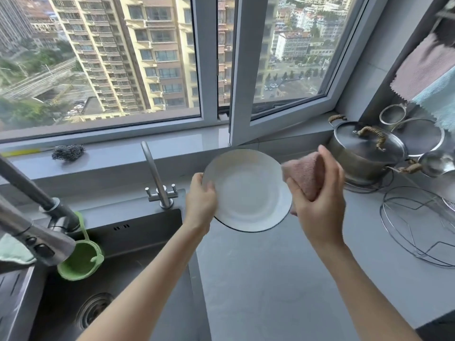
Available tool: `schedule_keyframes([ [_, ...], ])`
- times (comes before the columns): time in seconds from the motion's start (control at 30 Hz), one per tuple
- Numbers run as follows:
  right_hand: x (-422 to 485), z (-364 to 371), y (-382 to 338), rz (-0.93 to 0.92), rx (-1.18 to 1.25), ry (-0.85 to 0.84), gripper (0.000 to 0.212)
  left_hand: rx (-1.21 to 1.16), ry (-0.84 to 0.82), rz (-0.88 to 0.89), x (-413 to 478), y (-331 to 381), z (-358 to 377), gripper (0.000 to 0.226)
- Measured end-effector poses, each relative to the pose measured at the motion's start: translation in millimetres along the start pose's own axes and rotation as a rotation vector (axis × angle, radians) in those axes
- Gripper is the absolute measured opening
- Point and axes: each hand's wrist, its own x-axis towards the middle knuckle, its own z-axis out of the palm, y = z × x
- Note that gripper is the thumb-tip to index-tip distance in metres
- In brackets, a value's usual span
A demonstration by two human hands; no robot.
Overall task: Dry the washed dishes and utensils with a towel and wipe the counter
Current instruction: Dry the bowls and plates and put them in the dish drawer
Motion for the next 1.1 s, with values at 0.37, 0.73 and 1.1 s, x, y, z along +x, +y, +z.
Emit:
schedule_keyframes([
  [0.37,-30.1,10.9,-19.2,-0.242,-0.487,-1.088,0.061,0.209,0.082,0.162,2.8,1.6,2.5,0.034],
  [0.73,13.2,-58.3,4.4,0.01,0.12,-0.01,0.059,-0.456,-0.211,-0.821,-4.4,18.9,13.0,0.014],
  [1.1,-9.2,-6.7,-35.6,-0.297,0.146,0.157,0.043,-0.197,-0.741,-0.874,-36.0,42.5,29.1,0.04],
])
